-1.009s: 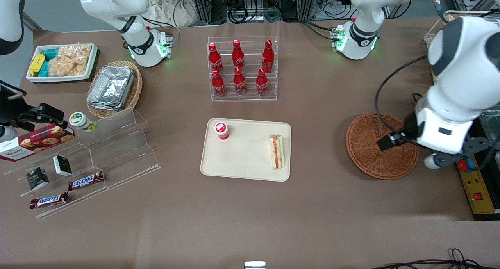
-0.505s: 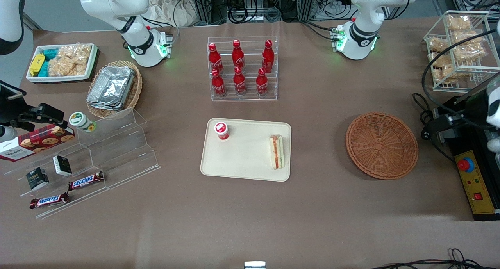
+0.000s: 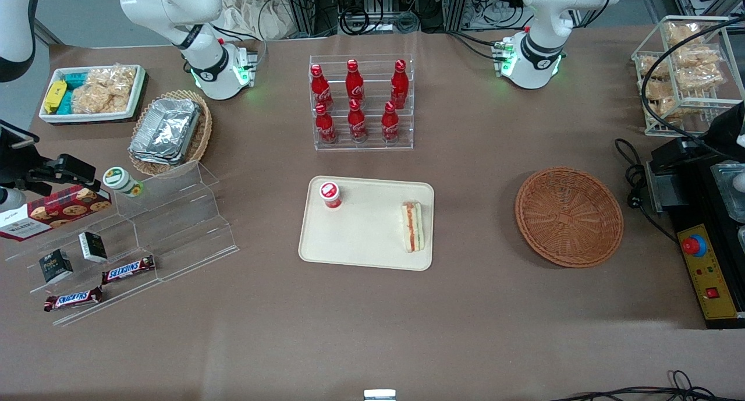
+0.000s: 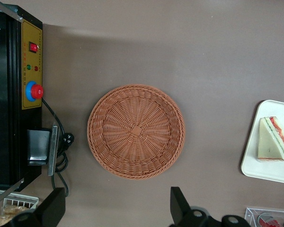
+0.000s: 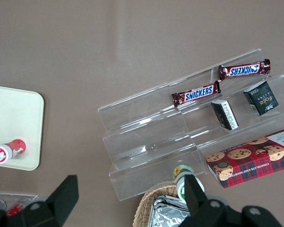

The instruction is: Place sandwich from basket to tray

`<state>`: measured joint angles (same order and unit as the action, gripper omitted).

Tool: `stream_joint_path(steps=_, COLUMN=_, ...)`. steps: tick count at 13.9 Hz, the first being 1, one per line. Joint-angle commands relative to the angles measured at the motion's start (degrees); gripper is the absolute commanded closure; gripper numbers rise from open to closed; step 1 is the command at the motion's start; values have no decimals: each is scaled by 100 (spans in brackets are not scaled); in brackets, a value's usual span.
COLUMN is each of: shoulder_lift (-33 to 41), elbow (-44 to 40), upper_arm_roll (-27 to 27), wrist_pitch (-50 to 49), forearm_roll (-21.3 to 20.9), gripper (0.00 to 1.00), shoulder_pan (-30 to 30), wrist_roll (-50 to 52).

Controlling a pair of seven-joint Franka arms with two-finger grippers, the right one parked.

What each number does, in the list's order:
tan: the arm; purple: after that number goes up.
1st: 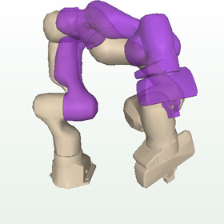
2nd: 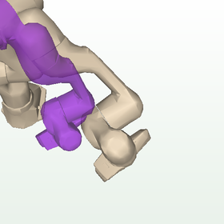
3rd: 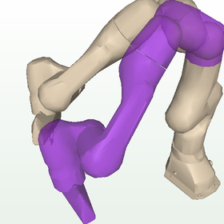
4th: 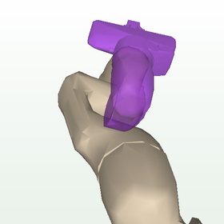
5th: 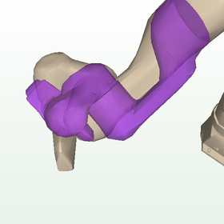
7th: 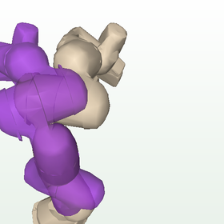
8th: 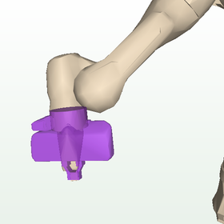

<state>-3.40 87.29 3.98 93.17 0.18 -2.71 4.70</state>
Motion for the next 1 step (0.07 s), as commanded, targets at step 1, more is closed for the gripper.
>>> stream_joint_path(steps=1, shoulder_lift=146, elbow=147, upper_arm_roll=51, wrist_pitch=-26, forearm_roll=17, gripper=0, shoulder_pan=-37, wrist_roll=-92)
